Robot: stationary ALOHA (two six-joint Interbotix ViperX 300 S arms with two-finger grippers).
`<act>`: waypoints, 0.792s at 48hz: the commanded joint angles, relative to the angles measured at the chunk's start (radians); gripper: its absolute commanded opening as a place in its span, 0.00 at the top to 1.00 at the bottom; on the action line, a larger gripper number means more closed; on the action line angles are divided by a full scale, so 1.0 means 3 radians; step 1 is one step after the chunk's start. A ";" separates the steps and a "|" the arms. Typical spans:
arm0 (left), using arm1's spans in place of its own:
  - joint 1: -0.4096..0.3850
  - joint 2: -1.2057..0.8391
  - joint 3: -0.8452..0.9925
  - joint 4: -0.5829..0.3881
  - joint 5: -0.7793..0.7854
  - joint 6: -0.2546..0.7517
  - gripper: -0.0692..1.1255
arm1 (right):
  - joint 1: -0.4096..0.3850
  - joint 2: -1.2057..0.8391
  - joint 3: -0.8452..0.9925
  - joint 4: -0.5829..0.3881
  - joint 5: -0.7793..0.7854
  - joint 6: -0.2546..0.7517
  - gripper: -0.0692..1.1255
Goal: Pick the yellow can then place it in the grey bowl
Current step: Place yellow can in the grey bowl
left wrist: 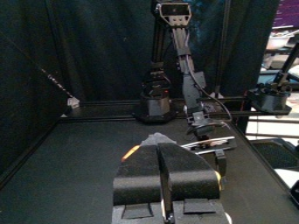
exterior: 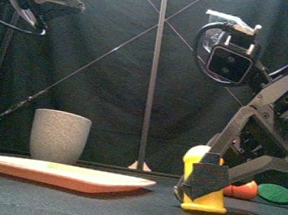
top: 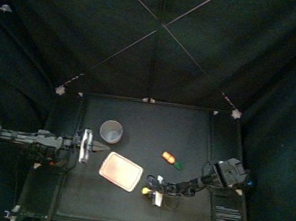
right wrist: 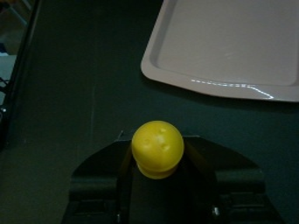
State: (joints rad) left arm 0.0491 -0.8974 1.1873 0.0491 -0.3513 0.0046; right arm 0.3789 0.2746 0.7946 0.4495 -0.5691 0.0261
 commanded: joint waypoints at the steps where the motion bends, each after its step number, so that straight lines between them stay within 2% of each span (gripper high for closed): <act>1: 0.0005 0.0010 -0.0061 0.0005 -0.0031 0.0000 0.95 | -0.0015 -0.0123 -0.0066 -0.0031 -0.0010 -0.0010 0.44; 6: 0.0005 0.0010 -0.0066 0.0005 -0.0036 0.0000 0.95 | -0.0051 -0.0215 -0.0118 -0.0097 -0.0010 -0.0026 0.44; 12: 0.0005 0.0010 -0.0066 0.0010 -0.0036 0.0000 0.95 | -0.0271 -0.0430 -0.0189 -0.0251 0.0005 -0.0031 0.44; 28: 0.0010 0.0010 -0.0061 0.0026 -0.0123 0.0005 0.95 | -0.1355 -0.0685 -0.0649 -0.0987 0.0010 0.0020 0.44; 38: -0.0005 0.0010 -0.0056 0.0015 -0.0123 0.0000 0.95 | -0.1744 -0.0404 -0.1130 -0.1115 0.0015 0.0020 0.44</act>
State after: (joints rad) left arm 0.0491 -0.8974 1.1873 0.0537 -0.3789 0.0046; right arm -0.1166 0.1442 0.5231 0.1243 -0.5614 0.0337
